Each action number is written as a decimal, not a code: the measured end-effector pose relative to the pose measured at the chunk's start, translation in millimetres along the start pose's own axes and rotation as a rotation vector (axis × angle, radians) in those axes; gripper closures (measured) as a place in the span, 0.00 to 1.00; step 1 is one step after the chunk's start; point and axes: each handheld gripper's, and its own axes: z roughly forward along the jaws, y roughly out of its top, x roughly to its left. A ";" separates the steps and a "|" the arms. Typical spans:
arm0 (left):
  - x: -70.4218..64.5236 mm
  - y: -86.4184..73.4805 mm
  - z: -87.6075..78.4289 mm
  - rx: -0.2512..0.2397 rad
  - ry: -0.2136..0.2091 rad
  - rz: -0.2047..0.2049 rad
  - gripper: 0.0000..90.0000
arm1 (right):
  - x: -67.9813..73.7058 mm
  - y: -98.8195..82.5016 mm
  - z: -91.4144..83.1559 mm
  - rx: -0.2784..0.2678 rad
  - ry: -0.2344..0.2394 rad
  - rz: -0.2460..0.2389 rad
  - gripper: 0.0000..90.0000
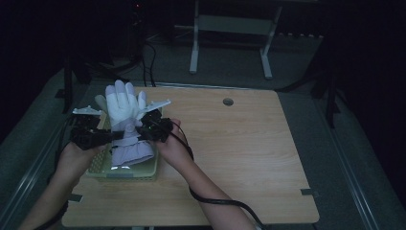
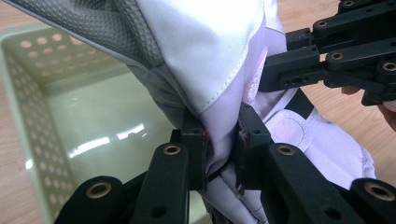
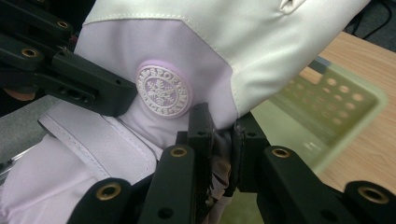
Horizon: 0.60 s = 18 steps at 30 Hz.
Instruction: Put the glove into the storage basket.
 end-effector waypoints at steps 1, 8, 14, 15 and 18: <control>2.9 -0.6 0.4 0.000 -0.002 0.000 0.86 | 1.2 0.9 2.7 0.003 -0.002 0.000 0.89; 17.6 -6.1 15.9 -0.008 -0.009 0.022 0.86 | -1.0 -1.1 19.7 0.015 -0.033 0.018 0.89; 29.8 -19.4 34.7 0.024 -0.016 -0.013 0.86 | -5.3 -14.4 41.3 0.052 -0.035 0.032 0.89; 32.1 -22.8 39.2 0.032 -0.013 -0.013 0.86 | -5.6 -16.4 44.5 0.060 -0.035 0.033 0.89; 38.6 -31.0 51.5 0.046 -0.011 -0.039 0.86 | -6.8 -23.5 58.0 0.090 -0.050 0.037 0.89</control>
